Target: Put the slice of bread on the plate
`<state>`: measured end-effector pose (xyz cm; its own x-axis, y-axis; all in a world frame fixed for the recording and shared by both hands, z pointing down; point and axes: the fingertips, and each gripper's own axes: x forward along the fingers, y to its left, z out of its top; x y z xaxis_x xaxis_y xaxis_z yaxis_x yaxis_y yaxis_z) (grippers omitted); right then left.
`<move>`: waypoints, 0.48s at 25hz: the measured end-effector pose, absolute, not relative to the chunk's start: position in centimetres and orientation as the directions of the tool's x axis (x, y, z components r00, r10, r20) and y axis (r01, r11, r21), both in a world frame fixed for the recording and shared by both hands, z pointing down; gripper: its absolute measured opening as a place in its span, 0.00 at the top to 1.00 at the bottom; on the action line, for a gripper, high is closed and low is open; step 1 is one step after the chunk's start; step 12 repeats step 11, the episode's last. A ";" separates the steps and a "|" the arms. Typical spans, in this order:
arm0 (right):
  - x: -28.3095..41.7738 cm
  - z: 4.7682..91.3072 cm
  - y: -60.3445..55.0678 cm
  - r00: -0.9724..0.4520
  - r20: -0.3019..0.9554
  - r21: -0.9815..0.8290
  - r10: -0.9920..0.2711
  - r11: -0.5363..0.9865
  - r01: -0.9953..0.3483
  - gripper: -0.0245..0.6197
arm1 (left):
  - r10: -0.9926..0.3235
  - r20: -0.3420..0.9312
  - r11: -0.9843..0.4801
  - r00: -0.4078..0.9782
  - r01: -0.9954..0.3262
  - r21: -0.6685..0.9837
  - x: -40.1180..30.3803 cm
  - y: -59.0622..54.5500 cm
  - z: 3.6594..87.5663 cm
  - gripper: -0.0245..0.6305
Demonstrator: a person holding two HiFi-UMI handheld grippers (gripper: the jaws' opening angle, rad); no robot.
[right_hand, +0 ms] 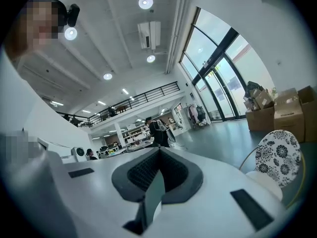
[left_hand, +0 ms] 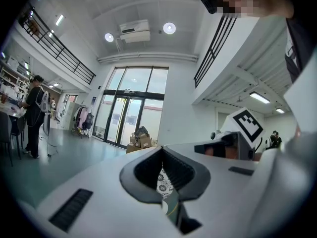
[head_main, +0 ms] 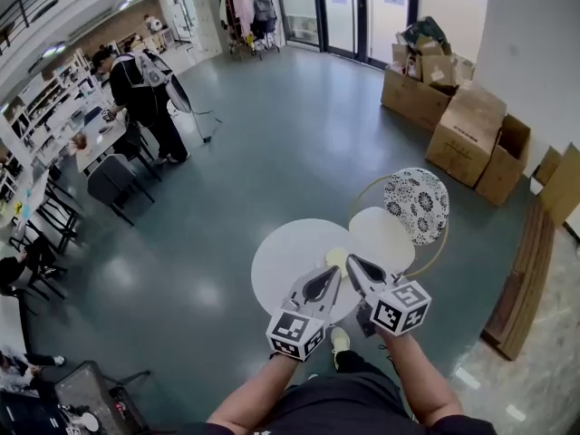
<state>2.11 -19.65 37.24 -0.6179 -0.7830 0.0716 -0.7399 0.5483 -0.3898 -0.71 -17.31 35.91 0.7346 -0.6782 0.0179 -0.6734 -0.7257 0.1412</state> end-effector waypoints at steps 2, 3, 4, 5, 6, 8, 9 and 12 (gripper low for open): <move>1.7 36.9 -19.2 -0.620 0.068 -0.388 -0.782 0.552 -0.738 0.95 | -0.680 0.016 -0.725 0.733 -0.675 0.138 -1.0 -17.0 35.6 0.95; 1.5 36.8 -19.0 -0.620 0.067 -0.387 -0.782 0.552 -0.738 0.95 | -0.681 0.015 -0.724 0.733 -0.676 0.137 -1.2 -16.7 35.6 0.95; 1.3 36.8 -18.7 -0.620 0.067 -0.387 -0.782 0.552 -0.738 0.95 | -0.681 0.014 -0.724 0.732 -0.676 0.136 -1.4 -16.5 35.5 0.95; 1.1 36.7 -18.5 -0.620 0.067 -0.387 -0.782 0.552 -0.738 0.95 | -0.681 0.013 -0.724 0.732 -0.677 0.135 -1.6 -16.2 35.4 0.95; 0.9 36.8 -18.3 -0.619 0.067 -0.389 -0.782 0.551 -0.738 0.95 | -0.682 0.012 -0.724 0.732 -0.677 0.135 -1.8 -16.1 35.3 0.95; 0.7 36.9 -18.1 -0.619 0.068 -0.391 -0.783 0.550 -0.738 0.95 | -0.682 0.010 -0.724 0.732 -0.677 0.133 -2.0 -15.9 35.4 0.95; 0.6 37.0 -18.0 -0.619 0.068 -0.391 -0.783 0.550 -0.738 0.95 | -0.681 0.009 -0.725 0.732 -0.676 0.131 -2.0 -15.9 35.5 0.95; 0.5 37.2 -18.0 -0.617 0.067 -0.391 -0.784 0.549 -0.739 0.95 | -0.679 0.008 -0.727 0.734 -0.675 0.127 -2.1 -15.9 35.6 0.95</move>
